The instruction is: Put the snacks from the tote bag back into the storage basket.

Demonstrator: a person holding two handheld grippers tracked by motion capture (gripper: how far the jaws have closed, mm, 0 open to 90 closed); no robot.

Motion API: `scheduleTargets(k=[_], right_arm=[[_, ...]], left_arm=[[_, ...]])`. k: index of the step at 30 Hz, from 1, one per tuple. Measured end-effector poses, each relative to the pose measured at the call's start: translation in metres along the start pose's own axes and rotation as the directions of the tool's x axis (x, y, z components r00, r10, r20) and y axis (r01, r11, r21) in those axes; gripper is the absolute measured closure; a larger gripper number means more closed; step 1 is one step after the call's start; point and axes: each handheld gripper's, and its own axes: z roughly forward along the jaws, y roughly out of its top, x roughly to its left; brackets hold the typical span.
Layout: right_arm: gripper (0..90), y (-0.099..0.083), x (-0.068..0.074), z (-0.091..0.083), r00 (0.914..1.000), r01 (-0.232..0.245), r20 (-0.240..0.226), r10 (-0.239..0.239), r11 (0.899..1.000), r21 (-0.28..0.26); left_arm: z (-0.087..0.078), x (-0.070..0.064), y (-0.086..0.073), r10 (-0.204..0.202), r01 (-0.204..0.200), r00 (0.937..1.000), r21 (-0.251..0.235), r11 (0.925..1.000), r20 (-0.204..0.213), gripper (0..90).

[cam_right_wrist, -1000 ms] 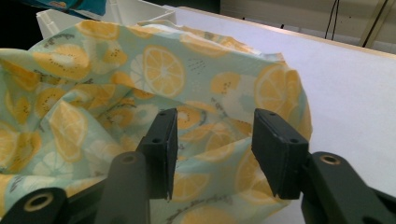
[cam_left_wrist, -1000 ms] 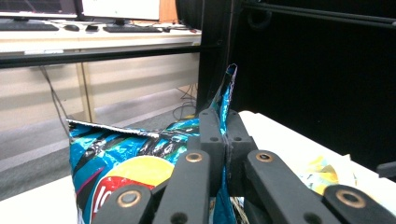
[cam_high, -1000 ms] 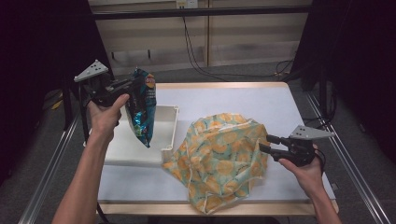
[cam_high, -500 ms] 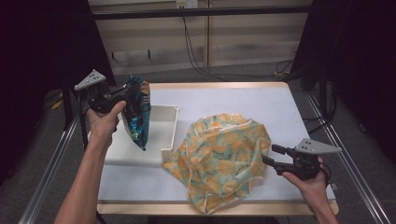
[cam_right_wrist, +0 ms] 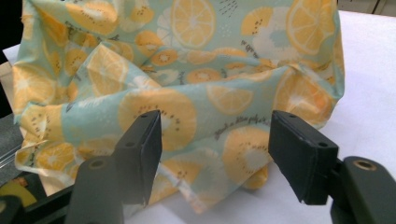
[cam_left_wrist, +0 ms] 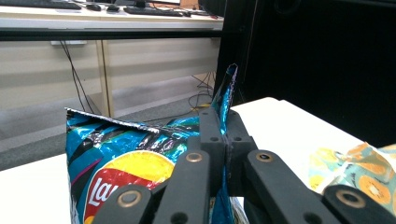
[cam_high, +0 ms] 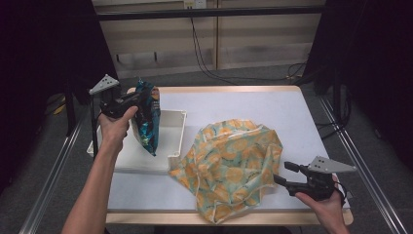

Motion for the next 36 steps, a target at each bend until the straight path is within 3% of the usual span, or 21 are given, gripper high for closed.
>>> scheduleTargets(k=[13,21,36], right_arm=[[30.5,-0.008,-0.004,0.001,0.9997,-0.02,-0.013,0.02,1.0,-0.005],[28.7,-0.009,-0.006,0.002,0.9996,-0.026,-0.011,0.026,1.0,0.0],[28.6,-0.01,-0.007,0.001,0.9997,-0.023,-0.01,0.023,1.0,-0.001]], left_arm=[[0.023,0.007,-0.004,-0.007,0.007,0.9999,0.011,0.9999,-0.007,89.6],[0.04,0.002,-0.009,-0.002,0.002,0.9999,0.009,1.0,-0.01,89.6],[0.066,-0.004,-0.017,0.006,-0.007,0.9998,0.033,0.9994,0.021,88.3]])
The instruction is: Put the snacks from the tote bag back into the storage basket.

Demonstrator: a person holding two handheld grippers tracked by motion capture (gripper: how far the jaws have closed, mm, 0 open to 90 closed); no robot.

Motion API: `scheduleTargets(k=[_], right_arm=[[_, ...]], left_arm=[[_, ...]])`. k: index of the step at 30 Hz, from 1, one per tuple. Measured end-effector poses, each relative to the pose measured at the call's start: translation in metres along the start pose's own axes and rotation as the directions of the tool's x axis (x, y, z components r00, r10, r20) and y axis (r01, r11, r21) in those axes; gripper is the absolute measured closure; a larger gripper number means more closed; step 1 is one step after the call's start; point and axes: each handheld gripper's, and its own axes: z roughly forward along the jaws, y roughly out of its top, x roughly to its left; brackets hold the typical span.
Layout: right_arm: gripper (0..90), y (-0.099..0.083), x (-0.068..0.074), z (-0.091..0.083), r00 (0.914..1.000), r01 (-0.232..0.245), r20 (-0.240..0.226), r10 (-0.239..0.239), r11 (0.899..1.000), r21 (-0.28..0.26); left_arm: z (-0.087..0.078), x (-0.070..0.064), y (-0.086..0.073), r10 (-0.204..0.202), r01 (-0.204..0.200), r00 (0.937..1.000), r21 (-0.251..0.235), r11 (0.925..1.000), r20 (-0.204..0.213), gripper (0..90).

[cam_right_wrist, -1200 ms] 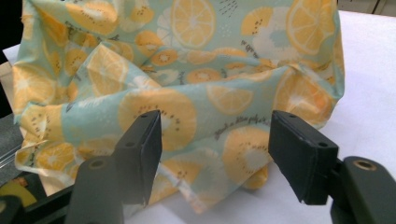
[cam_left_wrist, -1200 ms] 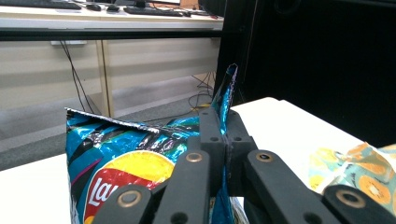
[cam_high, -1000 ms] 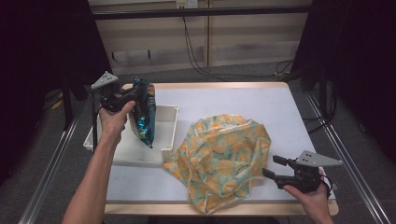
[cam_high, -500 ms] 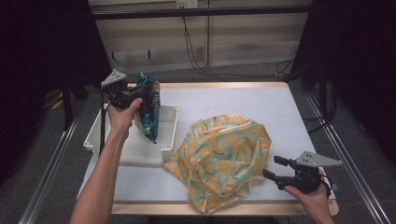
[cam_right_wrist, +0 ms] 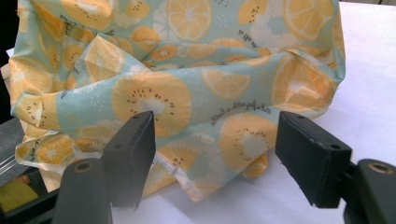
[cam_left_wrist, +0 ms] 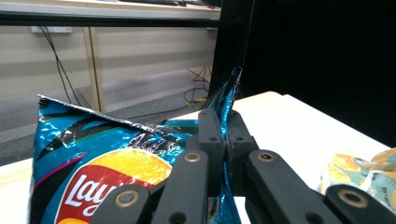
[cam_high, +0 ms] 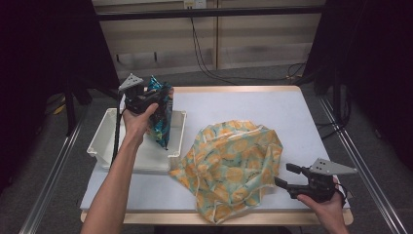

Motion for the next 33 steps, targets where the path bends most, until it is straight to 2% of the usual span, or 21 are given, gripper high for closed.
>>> scheduleTargets(k=[3,7,9,12,20,23,33], right_arm=[[28.6,0.0,-0.001,0.0,1.0,0.001,-0.001,-0.001,1.0,-0.001],[28.6,0.0,-0.001,0.001,1.0,0.0,-0.006,0.0,1.0,0.002],[28.6,0.0,-0.001,0.002,1.0,0.001,-0.004,-0.001,1.0,0.003],[28.6,-0.001,-0.001,0.002,1.0,0.006,-0.007,-0.006,1.0,0.004],[28.6,-0.001,-0.002,-0.001,1.0,0.002,-0.002,-0.002,1.0,0.0],[28.6,-0.001,-0.002,0.0,1.0,0.005,0.003,-0.005,1.0,0.0],[28.6,-0.002,-0.002,0.002,1.0,0.006,-0.002,-0.006,1.0,0.011]], left_arm=[[0.007,-0.002,-0.001,0.0,0.0,1.0,0.009,1.0,0.005,87.5],[0.017,-0.001,-0.002,0.02,-0.02,0.9998,0.032,0.9993,-0.004,86.7],[0.022,-0.001,-0.003,0.001,-0.001,1.0,0.024,0.9997,-0.003,85.5],[0.027,-0.004,-0.005,0.009,-0.009,1.0,0.031,0.9995,-0.004,83.3],[0.033,-0.01,-0.011,-0.002,0.001,0.9999,0.059,0.9982,0.013,71.4],[0.035,-0.011,-0.01,0.025,-0.026,0.9995,0.089,0.9956,0.018,70.6],[0.038,-0.011,-0.012,0.03,-0.033,0.9993,0.113,0.9931,0.024,59.8]])
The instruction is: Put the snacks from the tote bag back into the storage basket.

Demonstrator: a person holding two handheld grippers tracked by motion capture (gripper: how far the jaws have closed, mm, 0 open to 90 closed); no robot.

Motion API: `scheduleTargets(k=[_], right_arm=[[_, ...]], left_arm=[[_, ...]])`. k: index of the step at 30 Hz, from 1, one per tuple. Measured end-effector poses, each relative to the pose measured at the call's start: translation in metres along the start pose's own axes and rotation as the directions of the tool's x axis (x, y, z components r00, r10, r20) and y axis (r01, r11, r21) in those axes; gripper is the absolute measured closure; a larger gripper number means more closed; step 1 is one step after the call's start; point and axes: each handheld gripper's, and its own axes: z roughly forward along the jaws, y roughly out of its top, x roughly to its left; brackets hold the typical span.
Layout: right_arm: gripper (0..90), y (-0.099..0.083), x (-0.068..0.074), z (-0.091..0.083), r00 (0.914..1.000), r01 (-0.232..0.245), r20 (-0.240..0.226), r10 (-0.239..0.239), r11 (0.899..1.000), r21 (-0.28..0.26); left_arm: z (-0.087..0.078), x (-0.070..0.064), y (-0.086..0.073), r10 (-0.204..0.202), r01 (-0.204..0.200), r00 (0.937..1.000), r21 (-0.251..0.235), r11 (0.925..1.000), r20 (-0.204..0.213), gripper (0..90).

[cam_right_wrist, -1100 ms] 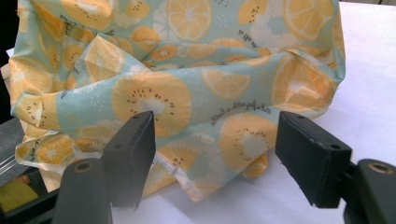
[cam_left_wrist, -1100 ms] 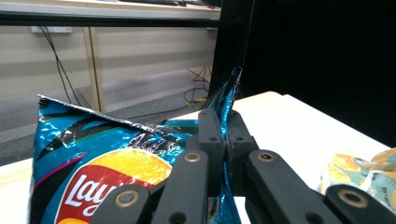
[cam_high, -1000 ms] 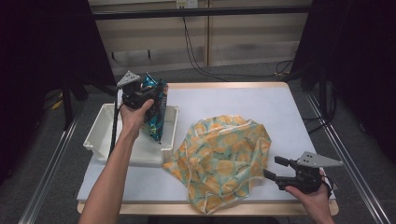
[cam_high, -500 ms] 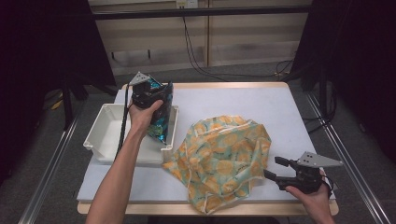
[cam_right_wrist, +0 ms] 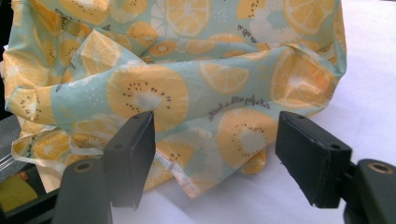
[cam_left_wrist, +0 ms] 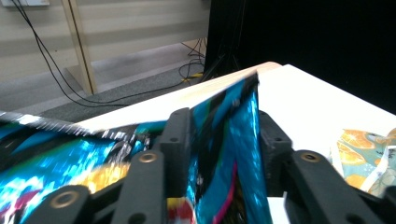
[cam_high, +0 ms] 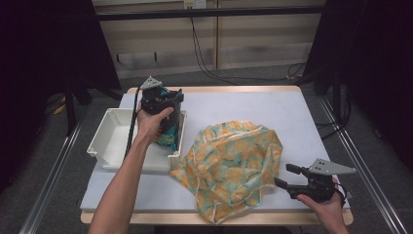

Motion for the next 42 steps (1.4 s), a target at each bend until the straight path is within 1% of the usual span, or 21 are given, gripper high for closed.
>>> scheduleTargets(k=[2,5,10,12,15,17,18,19,20,22,23,25,27,29,31,34,36,38,39,41,42], right_arm=[[28.6,-0.001,-0.001,0.0,1.0,-0.004,0.003,0.004,1.0,0.0],[28.6,-0.002,-0.003,-0.001,1.0,-0.007,0.005,0.007,1.0,0.002],[28.6,-0.002,-0.003,-0.001,1.0,-0.006,0.002,0.006,1.0,0.0],[28.6,-0.002,-0.002,-0.001,1.0,-0.004,0.0,0.004,1.0,0.002],[28.6,-0.002,-0.002,-0.001,1.0,-0.006,0.0,0.006,1.0,0.002],[28.6,-0.002,-0.002,-0.001,1.0,-0.005,0.001,0.005,1.0,0.001],[28.5,-0.002,-0.002,0.0,1.0,-0.006,0.002,0.006,1.0,0.003],[28.6,-0.002,-0.002,0.0,1.0,-0.005,0.003,0.005,1.0,0.005],[28.6,-0.002,-0.002,0.0,1.0,-0.008,0.002,0.008,1.0,0.007],[28.6,-0.002,-0.002,0.0,1.0,-0.004,0.0,0.004,1.0,0.008],[28.6,-0.002,-0.001,0.0,1.0,-0.002,0.001,0.002,1.0,0.007],[28.6,-0.001,-0.001,0.0,1.0,-0.003,0.005,0.003,1.0,0.003],[28.5,-0.002,-0.001,0.0,1.0,-0.002,0.004,0.002,1.0,0.003],[28.5,-0.002,0.0,-0.001,0.9999,-0.004,0.009,0.004,1.0,0.002],[28.5,-0.001,0.001,-0.001,1.0,-0.001,0.008,0.001,1.0,0.0],[28.3,-0.002,0.001,-0.001,1.0,0.0,0.006,0.0,1.0,-0.002],[28.3,-0.002,0.001,-0.001,1.0,-0.002,0.007,0.002,1.0,0.0],[28.3,-0.002,0.002,-0.001,1.0,0.0,0.007,0.0,1.0,0.0],[28.3,-0.002,0.002,0.0,1.0,0.004,0.005,-0.004,1.0,0.0],[28.3,-0.002,0.002,0.0,1.0,0.003,0.006,-0.003,1.0,0.003],[28.3,-0.002,0.002,0.0,1.0,0.003,0.006,-0.003,1.0,0.004]], left_arm=[[0.002,0.001,-0.001,0.003,-0.003,1.0,0.012,0.9999,-0.004,57.4],[0.005,0.001,-0.004,0.002,-0.002,1.0,0.027,0.9996,-0.003,57.2],[0.003,0.002,-0.003,-0.004,0.004,1.0,0.012,0.9999,-0.005,48.9],[0.002,0.003,-0.002,-0.007,0.007,0.9999,0.014,0.9999,-0.008,47.6],[-0.004,0.004,0.001,-0.025,0.025,0.9996,-0.005,0.9997,-0.01,41.9],[-0.009,0.003,0.003,-0.022,0.022,0.9998,-0.013,0.9997,-0.002,37.0],[-0.012,0.003,0.004,-0.01,0.01,0.9999,-0.012,0.9999,-0.007,33.3],[-0.016,0.002,0.006,-0.01,0.009,0.9999,-0.016,0.9998,-0.007,28.3],[-0.021,0.001,0.006,-0.015,0.015,0.9999,-0.022,0.9996,0.002,27.2],[-0.03,0.0,0.005,-0.032,0.033,0.9989,-0.033,0.9989,0.036,31.0],[-0.035,-0.001,0.004,-0.03,0.032,0.9979,-0.036,0.9989,0.057,33.6],[-0.044,-0.003,0.002,-0.016,0.018,0.9977,-0.028,0.9994,0.066,42.8],[-0.052,-0.006,-0.001,-0.014,0.016,0.9964,-0.028,0.9995,0.084,46.9],[-0.06,-0.01,-0.005,0.016,-0.013,0.9952,-0.029,0.9995,0.097,55.6],[-0.066,-0.014,-0.01,0.046,-0.046,0.9949,-0.008,0.9989,0.089,58.3],[-0.073,-0.019,-0.018,0.075,-0.077,0.991,0.009,0.997,0.11,69.2],[-0.077,-0.024,-0.024,0.1,-0.104,0.9875,0.025,0.9943,0.122,75.5],[-0.08,-0.027,-0.03,0.136,-0.143,0.9837,0.052,0.9884,0.118,79.0],[-0.08,-0.027,-0.033,0.145,-0.154,0.981,0.061,0.9862,0.129,82.1],[-0.084,-0.025,-0.042,0.142,-0.153,0.9807,0.077,0.9852,0.134,87.5],[-0.086,-0.025,-0.045,0.131,-0.143,0.982,0.08,0.9865,0.136,90.0]])
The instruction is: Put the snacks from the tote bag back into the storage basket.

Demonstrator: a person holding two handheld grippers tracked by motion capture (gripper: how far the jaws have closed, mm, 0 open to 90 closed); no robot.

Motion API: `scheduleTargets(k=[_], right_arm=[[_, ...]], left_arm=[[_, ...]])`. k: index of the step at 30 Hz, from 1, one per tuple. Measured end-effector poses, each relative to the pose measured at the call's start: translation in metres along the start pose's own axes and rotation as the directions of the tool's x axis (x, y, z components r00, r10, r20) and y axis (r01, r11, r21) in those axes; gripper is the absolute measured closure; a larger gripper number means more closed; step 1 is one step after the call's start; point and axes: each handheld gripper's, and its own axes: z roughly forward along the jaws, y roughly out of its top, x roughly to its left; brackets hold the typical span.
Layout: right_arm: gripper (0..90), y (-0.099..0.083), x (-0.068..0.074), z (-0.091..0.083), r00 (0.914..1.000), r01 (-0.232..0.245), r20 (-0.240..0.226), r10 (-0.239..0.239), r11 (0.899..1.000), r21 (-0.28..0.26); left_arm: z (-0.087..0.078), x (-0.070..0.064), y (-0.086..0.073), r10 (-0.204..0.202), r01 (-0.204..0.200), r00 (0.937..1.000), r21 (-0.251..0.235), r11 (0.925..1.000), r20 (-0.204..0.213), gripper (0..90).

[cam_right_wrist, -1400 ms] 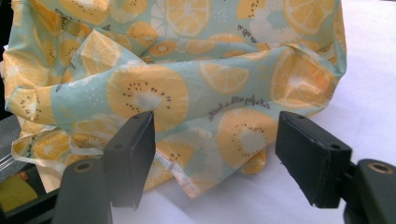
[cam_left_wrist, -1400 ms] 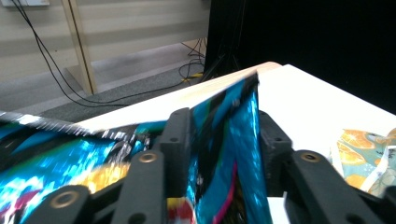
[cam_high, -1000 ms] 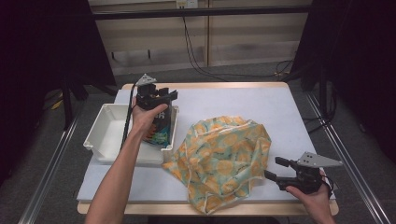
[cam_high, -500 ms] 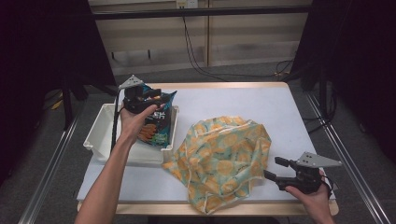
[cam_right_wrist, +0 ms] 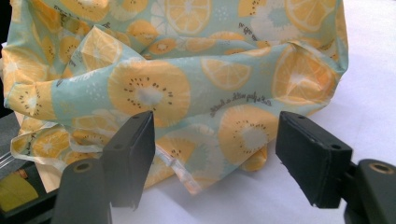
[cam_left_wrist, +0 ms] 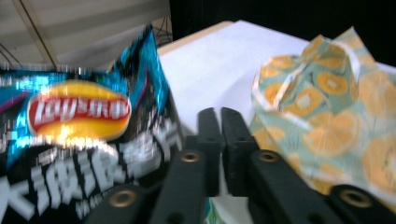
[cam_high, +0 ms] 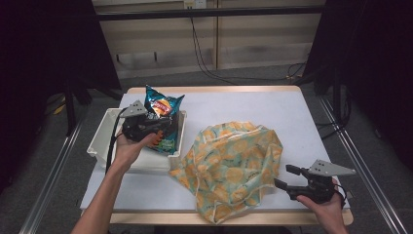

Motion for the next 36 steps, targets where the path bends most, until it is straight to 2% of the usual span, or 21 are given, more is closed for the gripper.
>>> scheduleTargets(k=[1,8,10,11,12,14,15,19,22,28,32,34,36], right_arm=[[28.3,0.0,0.0,0.0,1.0,-0.001,-0.002,0.001,1.0,0.0],[28.3,0.0,0.0,0.001,1.0,-0.003,0.002,0.003,1.0,0.001],[28.3,0.0,0.0,0.001,1.0,-0.002,0.004,0.002,1.0,0.002],[28.3,0.0,0.001,0.0,1.0,-0.002,0.001,0.002,1.0,0.002],[28.3,0.0,0.0,0.0,1.0,-0.001,0.004,0.001,1.0,-0.001],[28.2,0.0,0.0,0.0,1.0,-0.005,0.003,0.005,1.0,0.001],[28.1,-0.001,0.0,0.0,1.0,-0.007,0.006,0.007,1.0,0.002],[28.1,-0.002,0.0,0.001,1.0,-0.001,0.001,0.001,1.0,0.006],[28.1,-0.002,-0.001,0.003,0.9999,-0.014,0.002,0.014,1.0,0.008],[28.1,-0.001,0.001,0.006,1.0,-0.006,0.0,0.006,1.0,0.013],[28.1,-0.001,0.001,0.007,1.0,-0.005,-0.004,0.005,1.0,0.014],[28.1,-0.001,0.0,0.007,1.0,-0.004,-0.004,0.004,1.0,0.013],[28.1,-0.001,0.0,0.006,1.0,-0.005,-0.002,0.005,1.0,0.014]], left_arm=[[-0.001,0.0,-0.005,-0.007,0.007,0.9999,0.001,1.0,0.009,90.0],[-0.009,-0.002,-0.033,-0.018,0.018,0.9998,0.06,0.998,0.0,90.0],[-0.01,-0.003,-0.041,-0.032,0.032,0.9995,0.066,0.9973,0.003,90.0],[-0.01,-0.003,-0.046,-0.037,0.037,0.9993,0.082,0.996,0.001,90.0],[-0.01,-0.003,-0.048,-0.025,0.025,0.9997,0.095,0.9952,-0.002,90.0],[-0.009,-0.003,-0.059,-0.047,0.046,0.9988,0.117,0.9921,0.009,90.0],[-0.009,-0.002,-0.062,-0.038,0.037,0.9993,0.123,0.9917,0.006,90.0],[-0.007,-0.001,-0.081,-0.075,0.075,0.9971,0.159,0.9845,-0.001,90.0],[-0.005,0.001,-0.083,-0.076,0.074,0.9971,0.174,0.9819,0.002,90.0],[0.009,0.002,-0.087,-0.073,0.07,0.9973,0.235,0.9696,0.001,90.0],[0.017,0.004,-0.087,-0.075,0.076,0.9971,0.24,0.9679,-0.01,90.0],[0.021,0.004,-0.085,-0.072,0.075,0.9971,0.257,0.9635,-0.022,90.0],[0.026,0.007,-0.083,-0.086,0.087,0.9962,0.251,0.9641,-0.014,90.0]])
